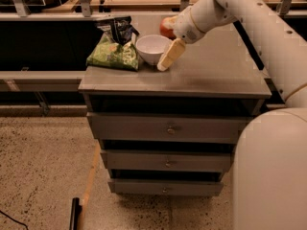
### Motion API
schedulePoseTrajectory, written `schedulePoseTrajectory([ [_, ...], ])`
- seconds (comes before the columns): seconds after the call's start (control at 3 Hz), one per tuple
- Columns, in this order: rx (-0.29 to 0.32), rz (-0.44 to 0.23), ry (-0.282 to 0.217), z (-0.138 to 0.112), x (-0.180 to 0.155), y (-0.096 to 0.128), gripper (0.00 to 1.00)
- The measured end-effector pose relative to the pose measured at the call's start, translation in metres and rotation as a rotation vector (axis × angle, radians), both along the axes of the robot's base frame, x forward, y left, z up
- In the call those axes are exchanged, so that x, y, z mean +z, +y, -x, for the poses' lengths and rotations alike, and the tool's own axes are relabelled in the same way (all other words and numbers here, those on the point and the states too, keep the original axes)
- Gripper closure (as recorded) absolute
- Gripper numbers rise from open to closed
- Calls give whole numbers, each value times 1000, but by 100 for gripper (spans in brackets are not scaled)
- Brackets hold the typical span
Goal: Move white bowl near green jalapeno chip bag
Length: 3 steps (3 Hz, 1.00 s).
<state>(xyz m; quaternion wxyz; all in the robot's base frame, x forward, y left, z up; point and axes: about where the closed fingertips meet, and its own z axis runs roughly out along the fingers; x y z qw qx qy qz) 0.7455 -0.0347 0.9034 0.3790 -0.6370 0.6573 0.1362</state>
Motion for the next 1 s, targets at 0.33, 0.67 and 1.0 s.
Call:
schedulePoseTrajectory([
  [0.33, -77, -96, -120, 18, 58, -31, 0],
  [0.67, -242, -180, -229, 44, 109, -90, 0],
  [1.0, -330, -202, -291, 39, 121, -123, 0],
])
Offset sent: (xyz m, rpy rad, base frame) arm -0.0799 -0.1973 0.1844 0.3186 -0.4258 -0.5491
